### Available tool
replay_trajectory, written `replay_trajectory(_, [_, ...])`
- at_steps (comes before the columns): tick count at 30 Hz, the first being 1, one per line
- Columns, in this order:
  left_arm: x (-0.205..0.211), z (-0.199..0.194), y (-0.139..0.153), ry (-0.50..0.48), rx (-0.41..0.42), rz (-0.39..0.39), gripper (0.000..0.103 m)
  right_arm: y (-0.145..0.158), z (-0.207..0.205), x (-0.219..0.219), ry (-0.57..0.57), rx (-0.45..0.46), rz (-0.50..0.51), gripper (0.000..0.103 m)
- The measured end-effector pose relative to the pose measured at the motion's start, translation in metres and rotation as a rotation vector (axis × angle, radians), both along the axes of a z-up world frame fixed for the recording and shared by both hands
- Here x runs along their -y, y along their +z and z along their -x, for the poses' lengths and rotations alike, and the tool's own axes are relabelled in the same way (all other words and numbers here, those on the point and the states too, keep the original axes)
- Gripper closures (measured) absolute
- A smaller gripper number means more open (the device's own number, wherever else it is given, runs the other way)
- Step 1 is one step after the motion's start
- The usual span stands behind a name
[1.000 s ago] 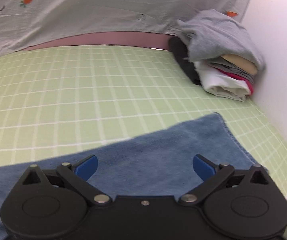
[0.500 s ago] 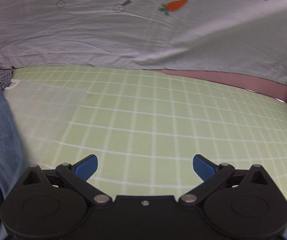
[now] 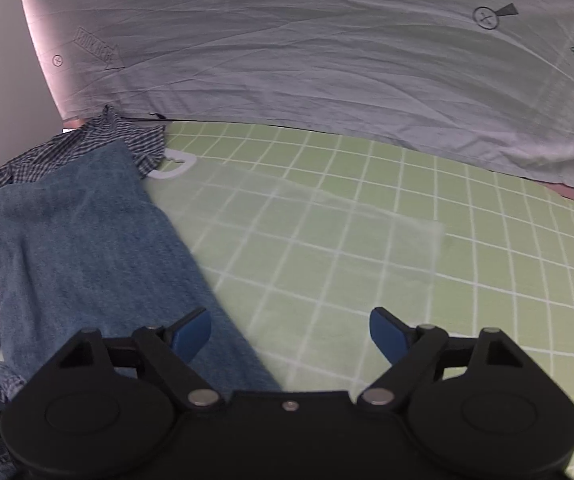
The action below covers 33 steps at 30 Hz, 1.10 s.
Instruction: Fold clothes
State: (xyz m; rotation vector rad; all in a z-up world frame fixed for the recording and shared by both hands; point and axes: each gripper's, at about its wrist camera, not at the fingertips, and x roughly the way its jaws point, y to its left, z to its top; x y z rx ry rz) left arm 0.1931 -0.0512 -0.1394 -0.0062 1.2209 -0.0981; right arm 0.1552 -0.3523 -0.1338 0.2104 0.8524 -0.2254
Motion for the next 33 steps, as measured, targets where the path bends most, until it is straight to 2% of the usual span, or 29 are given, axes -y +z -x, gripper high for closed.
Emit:
replay_trajectory(1, [0.001, 0.0, 0.0, -0.007, 0.003, -0.006, 0.0, -0.001, -0.002, -0.005, 0.02, 0.0, -0.012, 0.018])
replay_trajectory(3, [0.001, 0.001, 0.0, -0.013, 0.011, -0.009, 0.0, -0.004, -0.008, -0.015, 0.065, -0.011, -0.023, 0.028])
replay_trajectory(5, [0.0, 0.002, 0.0, -0.015, 0.017, -0.009, 0.0, -0.01, -0.013, -0.024, 0.115, -0.045, 0.003, 0.063])
replay_trajectory(6, [0.0, 0.003, 0.0, -0.017, 0.02, -0.009, 0.0, -0.013, -0.014, -0.026, 0.132, -0.057, 0.012, 0.07])
replay_trajectory(8, [-0.001, 0.004, 0.0, -0.02, 0.028, -0.01, 0.0, -0.016, -0.012, -0.028, 0.169, -0.056, 0.013, 0.096])
replay_trajectory(9, [-0.001, 0.005, 0.0, -0.022, 0.032, -0.011, 0.0, -0.016, -0.011, -0.028, 0.175, -0.056, 0.016, 0.101])
replay_trajectory(13, [-0.002, 0.007, -0.001, -0.031, 0.048, -0.021, 0.0, -0.012, 0.006, -0.015, 0.153, -0.049, 0.084, 0.102])
replay_trajectory(16, [-0.003, 0.008, -0.001, -0.031, 0.053, -0.025, 0.0, -0.01, 0.029, 0.012, 0.057, -0.067, 0.165, 0.102])
replay_trajectory(20, [-0.004, 0.01, -0.001, -0.032, 0.064, -0.028, 0.0, -0.003, 0.092, 0.073, -0.191, -0.116, 0.222, 0.102])
replay_trajectory(23, [-0.004, 0.011, -0.001, -0.03, 0.069, -0.029, 0.0, -0.006, 0.157, 0.114, -0.381, -0.234, 0.344, 0.102])
replay_trajectory(26, [-0.001, 0.01, -0.001, -0.031, 0.066, -0.03, 0.0, -0.021, 0.22, 0.143, -0.524, -0.352, 0.313, 0.101])
replay_trajectory(30, [0.0, 0.007, -0.001, -0.033, 0.055, -0.031, 0.0, -0.02, 0.244, 0.138, -0.486, -0.363, 0.317, 0.101])
replay_trajectory(31, [0.001, 0.006, -0.001, -0.034, 0.052, -0.031, 0.0, -0.017, 0.243, 0.141, -0.501, -0.339, 0.298, 0.097])
replay_trajectory(33, [0.001, 0.005, 0.0, -0.036, 0.042, -0.03, 0.0, -0.01, 0.241, 0.151, -0.548, -0.268, 0.24, 0.078])
